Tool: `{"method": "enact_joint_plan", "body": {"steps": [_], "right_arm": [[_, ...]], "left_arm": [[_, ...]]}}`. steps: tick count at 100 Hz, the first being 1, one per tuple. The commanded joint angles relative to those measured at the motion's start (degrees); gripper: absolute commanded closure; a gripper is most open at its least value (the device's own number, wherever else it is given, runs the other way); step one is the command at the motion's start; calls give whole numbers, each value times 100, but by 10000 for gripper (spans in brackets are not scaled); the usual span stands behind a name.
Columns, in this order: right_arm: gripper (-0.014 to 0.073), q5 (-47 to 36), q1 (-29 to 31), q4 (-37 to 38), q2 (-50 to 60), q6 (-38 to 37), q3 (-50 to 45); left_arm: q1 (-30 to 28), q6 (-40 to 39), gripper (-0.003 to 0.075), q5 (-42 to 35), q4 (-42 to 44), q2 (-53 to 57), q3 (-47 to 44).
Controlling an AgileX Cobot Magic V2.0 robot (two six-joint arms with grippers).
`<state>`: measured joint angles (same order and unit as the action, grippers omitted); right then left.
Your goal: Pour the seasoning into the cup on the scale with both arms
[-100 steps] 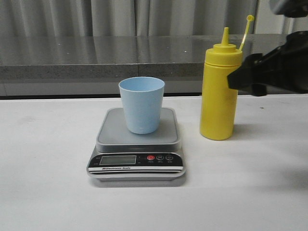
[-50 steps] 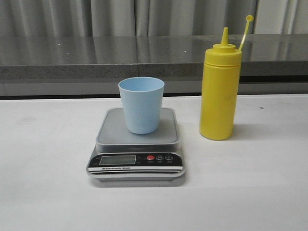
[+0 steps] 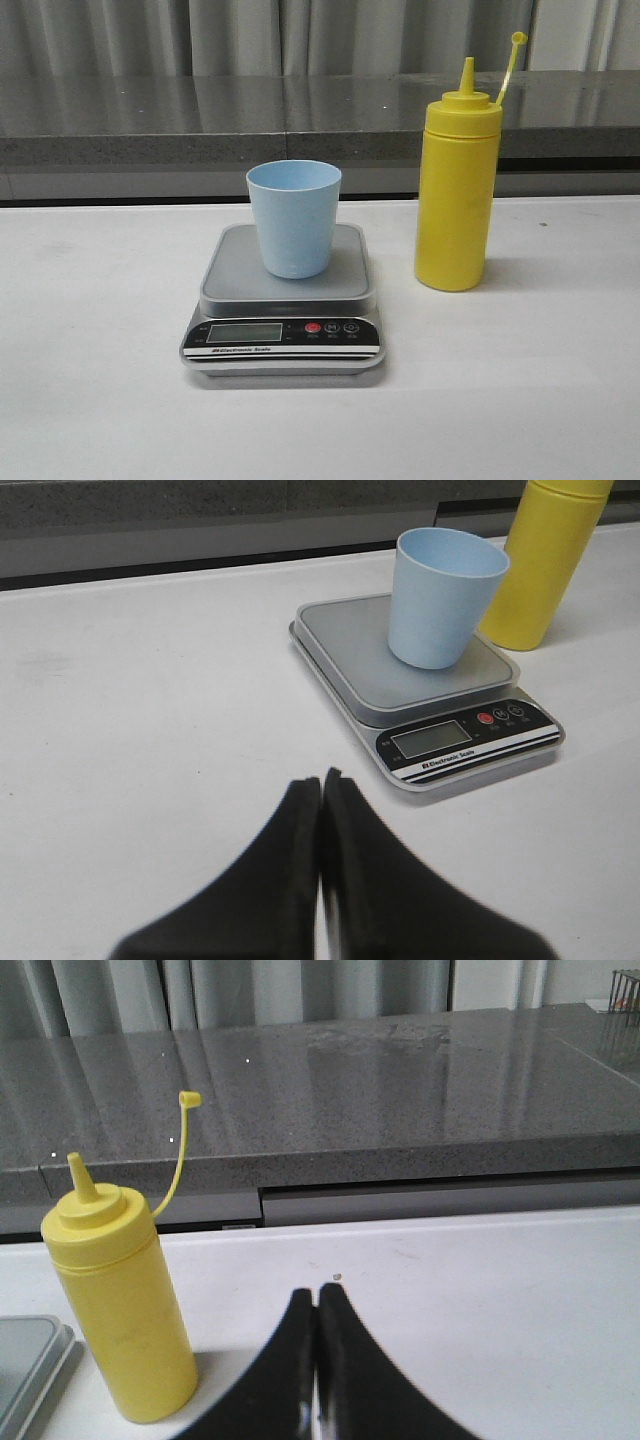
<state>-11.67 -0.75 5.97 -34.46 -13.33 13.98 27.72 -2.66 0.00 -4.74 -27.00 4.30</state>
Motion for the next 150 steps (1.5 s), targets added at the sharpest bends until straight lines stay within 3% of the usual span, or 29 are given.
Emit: {"method": "enact_joint_plan", "body": {"steps": [1,82,118,150], "right_arm": [[662,-402,30,-286,283,63,76],[662,510,30,-336,3198,24,-1284],[662,1226,30,-325,3554,24,-1455],[662,1346,31,-243,3642,24,-1455]], "left_arm": [[-15,-61,741,-475,-8,-42,155],[-15,-61,741,-475,-8,-42,155],[-15,-61,741,-475,-8,-42,155],[-15,-61,741,-475,-8,-42,155]]}}
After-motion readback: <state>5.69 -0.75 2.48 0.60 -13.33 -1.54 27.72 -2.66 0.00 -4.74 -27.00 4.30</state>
